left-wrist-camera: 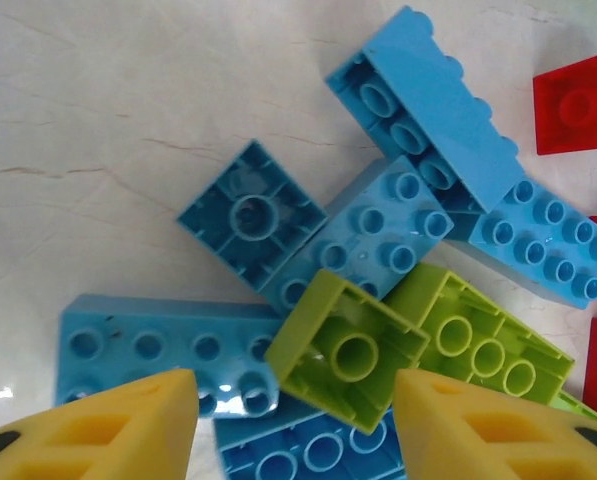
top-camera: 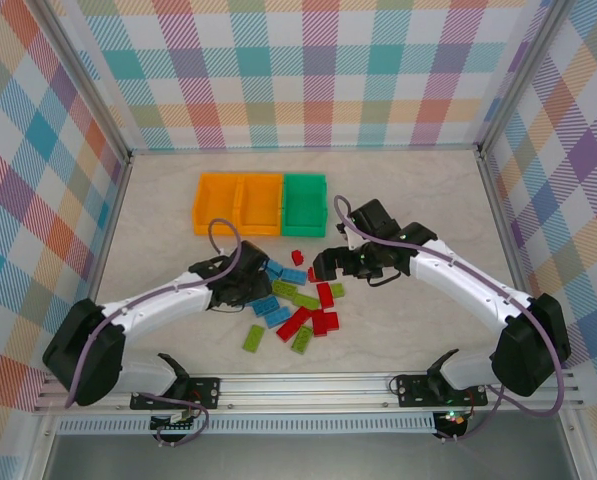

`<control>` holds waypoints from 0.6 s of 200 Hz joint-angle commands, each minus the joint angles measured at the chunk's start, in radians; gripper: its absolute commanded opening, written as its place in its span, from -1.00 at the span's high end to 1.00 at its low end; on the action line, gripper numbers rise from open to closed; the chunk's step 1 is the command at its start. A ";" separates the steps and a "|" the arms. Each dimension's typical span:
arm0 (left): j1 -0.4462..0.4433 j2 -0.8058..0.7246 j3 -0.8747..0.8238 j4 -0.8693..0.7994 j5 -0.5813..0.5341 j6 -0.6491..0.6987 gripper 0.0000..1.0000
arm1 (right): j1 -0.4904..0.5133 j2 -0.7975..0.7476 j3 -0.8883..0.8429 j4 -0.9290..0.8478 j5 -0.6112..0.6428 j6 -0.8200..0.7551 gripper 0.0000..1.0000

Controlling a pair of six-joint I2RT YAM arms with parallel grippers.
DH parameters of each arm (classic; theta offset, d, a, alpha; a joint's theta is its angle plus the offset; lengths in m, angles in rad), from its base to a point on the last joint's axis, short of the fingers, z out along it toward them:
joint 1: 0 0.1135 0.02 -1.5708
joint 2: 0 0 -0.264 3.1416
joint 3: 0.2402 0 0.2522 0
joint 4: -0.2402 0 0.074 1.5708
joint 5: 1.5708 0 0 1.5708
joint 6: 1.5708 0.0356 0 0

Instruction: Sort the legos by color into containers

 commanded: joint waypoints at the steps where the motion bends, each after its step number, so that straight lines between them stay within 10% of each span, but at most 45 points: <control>1: -0.018 0.039 0.042 0.022 -0.010 0.020 -0.07 | 0.006 -0.017 -0.013 0.001 0.014 0.011 -0.99; 120: -0.022 0.115 0.069 0.008 -0.048 0.036 -0.18 | 0.005 -0.017 -0.015 0.000 0.016 0.007 -0.99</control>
